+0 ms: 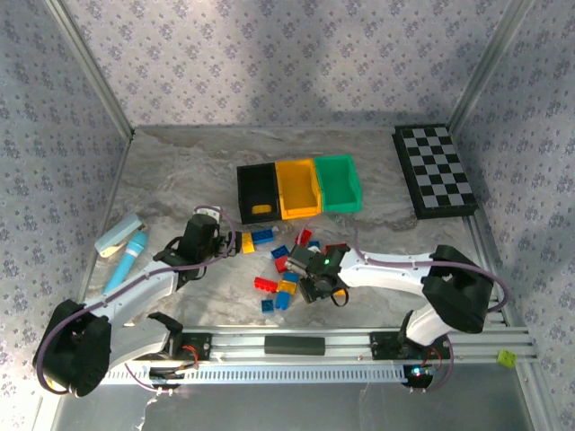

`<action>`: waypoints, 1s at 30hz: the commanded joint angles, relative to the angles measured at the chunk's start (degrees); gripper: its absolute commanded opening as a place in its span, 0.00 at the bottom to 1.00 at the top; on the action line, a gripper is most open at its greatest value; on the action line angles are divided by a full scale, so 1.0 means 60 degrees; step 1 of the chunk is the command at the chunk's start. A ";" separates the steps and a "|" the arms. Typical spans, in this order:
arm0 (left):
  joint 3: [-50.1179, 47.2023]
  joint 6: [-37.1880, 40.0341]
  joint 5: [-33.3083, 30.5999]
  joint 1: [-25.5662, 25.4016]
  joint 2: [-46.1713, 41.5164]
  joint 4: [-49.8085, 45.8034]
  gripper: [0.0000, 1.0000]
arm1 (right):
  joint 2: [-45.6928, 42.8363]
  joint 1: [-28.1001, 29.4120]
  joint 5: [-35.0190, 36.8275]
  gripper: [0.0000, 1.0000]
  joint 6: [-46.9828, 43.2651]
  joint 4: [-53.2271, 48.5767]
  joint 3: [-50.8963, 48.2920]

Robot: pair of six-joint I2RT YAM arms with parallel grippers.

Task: Sort the legos into containers by color
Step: Pick up the lego from the bottom-center of the table.

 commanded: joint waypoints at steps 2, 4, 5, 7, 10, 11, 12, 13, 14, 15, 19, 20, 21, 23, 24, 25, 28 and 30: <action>0.0265 0.0136 -0.0172 0.0055 -0.0029 -0.0010 0.94 | 0.0178 0.0064 0.0097 0.49 0.0229 -0.0364 0.0058; 0.0271 0.0135 -0.0168 0.0055 0.0000 0.0007 0.94 | 0.0141 0.0064 0.0121 0.40 0.0238 -0.0335 0.0039; 0.0285 0.0136 -0.0161 0.0055 0.0002 0.0006 0.94 | 0.0145 0.0064 0.0132 0.36 0.0230 -0.0335 0.0038; 0.0285 0.0136 -0.0152 0.0059 0.0011 0.0007 0.94 | 0.0116 0.0064 0.0222 0.30 0.0249 -0.0414 0.0049; 0.0271 0.0121 -0.0168 0.0067 0.0016 0.0018 0.94 | -0.0089 0.0039 0.0305 0.30 0.0254 -0.0569 0.0123; 0.0271 0.0121 -0.0170 0.0068 0.0024 0.0020 0.94 | -0.0253 0.0008 0.0347 0.30 0.0226 -0.0612 0.0155; 0.0284 0.0121 -0.0178 0.0057 0.0031 0.0014 0.94 | -0.0448 -0.0047 0.0356 0.30 0.0216 -0.0544 0.0169; 0.0285 0.0121 -0.0161 0.0063 0.0031 0.0032 0.94 | -0.0631 -0.0102 0.0372 0.30 0.0221 -0.0476 0.0205; 0.0285 0.0110 -0.0155 0.0062 0.0053 0.0042 0.94 | -0.0836 -0.0239 0.0421 0.30 -0.0184 -0.0439 0.0262; 0.0285 0.0113 -0.0141 0.0067 0.0073 0.0058 0.94 | -0.0997 -0.0405 0.0457 0.30 -0.0349 -0.0385 0.0350; 0.0300 0.0092 -0.0113 0.0066 0.0147 0.0064 0.94 | -0.1420 -0.1397 0.0579 0.30 -0.1138 0.0127 0.0919; 0.0313 0.0092 -0.0113 0.0056 0.0155 0.0065 0.94 | -0.1419 -0.1742 0.0494 0.30 -0.1316 0.0439 0.1095; 0.0315 0.0106 -0.0119 0.0055 0.0163 0.0077 0.94 | -0.1344 -0.2175 0.0358 0.30 -0.1487 0.0901 0.1290; 0.0315 0.0106 -0.0130 0.0065 0.0177 0.0078 0.94 | -0.0964 -0.2830 0.0141 0.30 -0.1723 0.1628 0.1714; 0.0311 0.0106 -0.0148 0.0064 0.0188 0.0093 0.94 | -0.0607 -0.3123 0.0082 0.30 -0.1823 0.1904 0.2039; 0.0315 0.0106 -0.0159 0.0059 0.0205 0.0095 0.94 | -0.0251 -0.3326 0.0034 0.30 -0.1916 0.2089 0.2354; 0.0357 0.0117 -0.0191 0.0076 0.0265 0.0052 0.94 | 0.1092 -0.3726 0.0277 0.30 -0.2281 0.2432 0.3769; 0.0387 0.0135 -0.0226 0.0083 0.0264 -0.0043 0.94 | 0.2173 -0.3932 0.0322 0.31 -0.2530 0.2288 0.4854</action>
